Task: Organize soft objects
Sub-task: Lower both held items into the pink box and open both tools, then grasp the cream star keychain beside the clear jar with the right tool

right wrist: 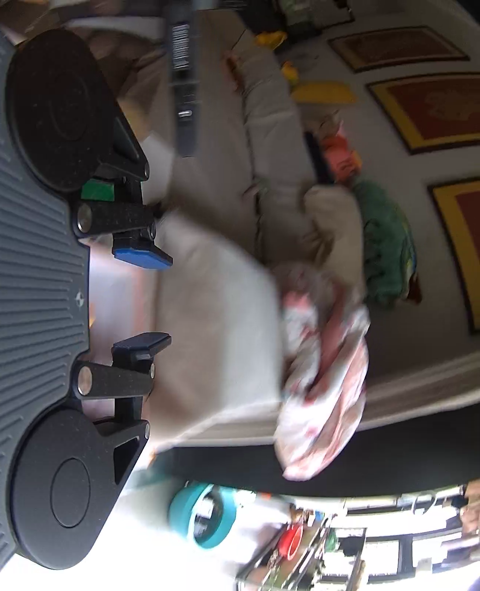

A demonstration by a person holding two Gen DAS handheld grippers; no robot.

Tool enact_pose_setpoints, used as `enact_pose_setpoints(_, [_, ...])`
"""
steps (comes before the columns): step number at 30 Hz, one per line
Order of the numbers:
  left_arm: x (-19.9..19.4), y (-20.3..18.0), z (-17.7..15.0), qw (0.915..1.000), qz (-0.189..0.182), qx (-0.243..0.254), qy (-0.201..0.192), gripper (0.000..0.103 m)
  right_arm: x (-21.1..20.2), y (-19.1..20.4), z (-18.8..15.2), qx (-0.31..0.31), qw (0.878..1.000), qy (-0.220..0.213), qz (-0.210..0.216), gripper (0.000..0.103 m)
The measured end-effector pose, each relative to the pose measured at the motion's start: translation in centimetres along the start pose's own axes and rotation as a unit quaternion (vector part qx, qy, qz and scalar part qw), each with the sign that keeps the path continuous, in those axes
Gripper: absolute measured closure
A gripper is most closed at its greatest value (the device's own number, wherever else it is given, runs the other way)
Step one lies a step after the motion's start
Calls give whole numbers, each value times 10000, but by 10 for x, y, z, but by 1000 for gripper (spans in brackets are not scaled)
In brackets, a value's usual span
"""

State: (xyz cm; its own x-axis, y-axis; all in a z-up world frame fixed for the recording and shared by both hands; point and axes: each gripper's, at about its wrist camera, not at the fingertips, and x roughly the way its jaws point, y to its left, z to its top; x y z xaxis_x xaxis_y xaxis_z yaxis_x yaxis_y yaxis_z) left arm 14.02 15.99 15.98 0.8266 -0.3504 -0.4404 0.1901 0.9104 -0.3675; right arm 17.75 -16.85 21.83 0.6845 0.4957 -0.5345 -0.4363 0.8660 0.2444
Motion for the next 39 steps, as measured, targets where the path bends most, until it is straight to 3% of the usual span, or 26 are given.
enact_pose_setpoints(2, [-20, 27, 0, 9995, 76, -262, -152, 68, 19, 30, 21, 51, 9994, 247, 221, 65])
enact_pose_setpoints(5, [-46, 58, -18, 9982, 192, -537, -206, 68, 61, 73, 36, 42, 9917, 1046, 749, 62])
enact_pose_setpoints(7, [-63, 73, -39, 9978, 241, -564, -256, 68, 90, 102, 26, -460, 9794, 1630, 1098, 61])
enact_pose_setpoints(8, [-70, 80, -51, 9978, 199, -549, -311, 68, 97, 116, 16, -944, 9748, 1673, 1134, 61])
enact_pose_setpoints(10, [-78, 93, -77, 9973, 124, -639, -350, 68, 99, 146, -13, -2399, 9551, 1485, 899, 61])
enact_pose_setpoints(12, [-78, 108, -101, 9956, 61, -888, -301, 68, 102, 167, -40, -3667, 9184, 1326, 668, 61])
enact_pose_setpoints(13, [-74, 115, -110, 9943, 40, -1023, -283, 68, 104, 172, -48, -3975, 9047, 1346, 730, 61])
enact_pose_setpoints(19, [-61, 149, -135, 9860, -91, -1633, -332, 68, 135, 185, -58, -4668, 8571, 1827, 1186, 63])
enact_pose_setpoints(22, [-63, 157, -140, 9831, -153, -1771, -447, 68, 157, 184, -61, -4852, 8398, 2086, 1256, 63])
enact_pose_setpoints(28, [-71, 167, -148, 9765, -211, -1988, -809, 68, 190, 178, -67, -4949, 8251, 2356, 1371, 73])
enact_pose_setpoints(31, [-67, 174, -152, 9728, -192, -2164, -805, 68, 197, 178, -74, -5002, 8214, 2344, 1418, 75])
enact_pose_setpoints(33, [-64, 176, -154, 9717, -169, -2240, -733, 68, 198, 179, -78, -5033, 8213, 2264, 1446, 85])
enact_pose_setpoints(34, [-63, 177, -155, 9714, -157, -2262, -699, 68, 200, 179, -78, -4998, 8235, 2234, 1484, 92])
enact_pose_setpoints(37, [-63, 177, -156, 9720, -150, -2248, -668, 68, 196, 174, -76, -4836, 8348, 2088, 1599, 101])
enact_pose_setpoints(39, [-64, 177, -158, 9724, -121, -2228, -679, 68, 190, 167, -70, -4676, 8479, 1953, 1559, 101])
